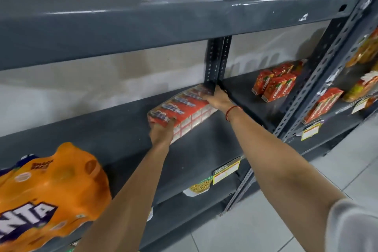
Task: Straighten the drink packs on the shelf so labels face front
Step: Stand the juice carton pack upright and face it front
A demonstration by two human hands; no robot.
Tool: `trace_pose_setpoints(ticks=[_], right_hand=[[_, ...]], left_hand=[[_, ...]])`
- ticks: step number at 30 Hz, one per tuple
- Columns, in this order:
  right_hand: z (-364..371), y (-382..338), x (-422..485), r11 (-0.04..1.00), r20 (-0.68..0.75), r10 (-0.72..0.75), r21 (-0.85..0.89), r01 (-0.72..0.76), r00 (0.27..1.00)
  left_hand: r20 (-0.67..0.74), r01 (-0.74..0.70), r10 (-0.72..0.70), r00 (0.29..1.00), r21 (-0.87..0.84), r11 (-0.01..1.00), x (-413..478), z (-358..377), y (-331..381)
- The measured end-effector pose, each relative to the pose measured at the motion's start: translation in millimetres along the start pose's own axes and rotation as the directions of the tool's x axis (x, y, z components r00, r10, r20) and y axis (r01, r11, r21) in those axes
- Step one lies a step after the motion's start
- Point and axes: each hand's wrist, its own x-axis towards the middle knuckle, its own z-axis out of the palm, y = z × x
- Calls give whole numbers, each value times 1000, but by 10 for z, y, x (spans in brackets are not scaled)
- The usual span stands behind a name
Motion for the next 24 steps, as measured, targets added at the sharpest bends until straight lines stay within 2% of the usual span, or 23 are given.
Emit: trace_pose_setpoints(ticks=[3, 6, 12, 16, 24], right_hand=[[3, 244, 232, 987, 72, 42, 155, -53, 997], [-65, 271, -4, 968, 59, -12, 252, -3, 998], [62, 636, -471, 879, -182, -88, 449, 162, 979], [54, 792, -709, 877, -246, -53, 452, 163, 968], [-48, 891, -1032, 948, -241, -50, 295, 122, 969]], left_hand=[[7, -64, 64, 998, -4, 998, 65, 6, -108], [63, -141, 143, 988, -26, 990, 76, -63, -114], [171, -372, 364, 916, 19, 928, -142, -204, -123], [167, -479, 465, 869, 48, 877, -216, -248, -206], [115, -492, 478, 871, 233, 839, -436, -295, -223]])
